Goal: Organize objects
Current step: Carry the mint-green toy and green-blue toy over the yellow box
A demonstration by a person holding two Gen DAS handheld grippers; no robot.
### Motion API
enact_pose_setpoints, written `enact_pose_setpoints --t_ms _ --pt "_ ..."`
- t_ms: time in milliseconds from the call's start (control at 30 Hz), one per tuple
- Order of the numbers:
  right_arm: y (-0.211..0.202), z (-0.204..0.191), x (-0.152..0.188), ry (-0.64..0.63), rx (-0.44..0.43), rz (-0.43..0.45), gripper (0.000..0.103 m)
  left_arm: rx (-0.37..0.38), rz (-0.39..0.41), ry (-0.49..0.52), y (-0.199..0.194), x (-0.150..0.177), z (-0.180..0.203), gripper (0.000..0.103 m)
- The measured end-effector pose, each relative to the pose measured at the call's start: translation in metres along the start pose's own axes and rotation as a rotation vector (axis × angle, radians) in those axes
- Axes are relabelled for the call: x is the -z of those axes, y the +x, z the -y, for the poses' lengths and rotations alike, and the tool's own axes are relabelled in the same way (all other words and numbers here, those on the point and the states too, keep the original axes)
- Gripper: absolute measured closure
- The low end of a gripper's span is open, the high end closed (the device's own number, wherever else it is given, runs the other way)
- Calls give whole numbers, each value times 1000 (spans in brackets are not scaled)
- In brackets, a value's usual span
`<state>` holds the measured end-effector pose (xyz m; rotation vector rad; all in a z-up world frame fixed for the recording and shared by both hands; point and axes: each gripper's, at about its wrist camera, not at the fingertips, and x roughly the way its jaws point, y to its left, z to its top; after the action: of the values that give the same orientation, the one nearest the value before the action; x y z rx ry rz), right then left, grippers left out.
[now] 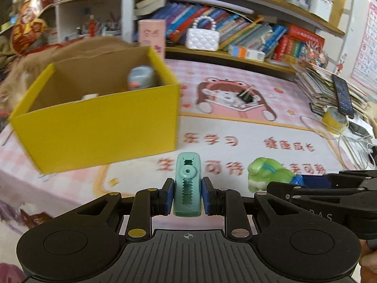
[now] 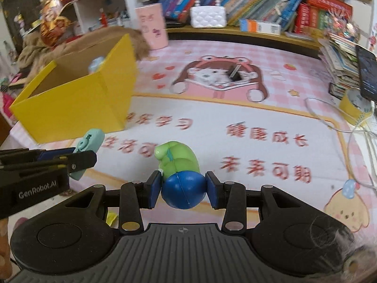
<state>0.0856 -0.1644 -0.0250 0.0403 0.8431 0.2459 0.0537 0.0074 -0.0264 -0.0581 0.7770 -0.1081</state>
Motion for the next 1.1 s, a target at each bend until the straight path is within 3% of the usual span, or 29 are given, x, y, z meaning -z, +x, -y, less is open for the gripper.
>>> enact_pose_setpoints --t_ms 500,1100 --pt "-10 -89 19 -82 -87 23 65 -104 61 -71 -53 29 -75 80" --pt "-9 -134 13 -104 -93 40 65 -121 133 -105 -77 30 -117 80"
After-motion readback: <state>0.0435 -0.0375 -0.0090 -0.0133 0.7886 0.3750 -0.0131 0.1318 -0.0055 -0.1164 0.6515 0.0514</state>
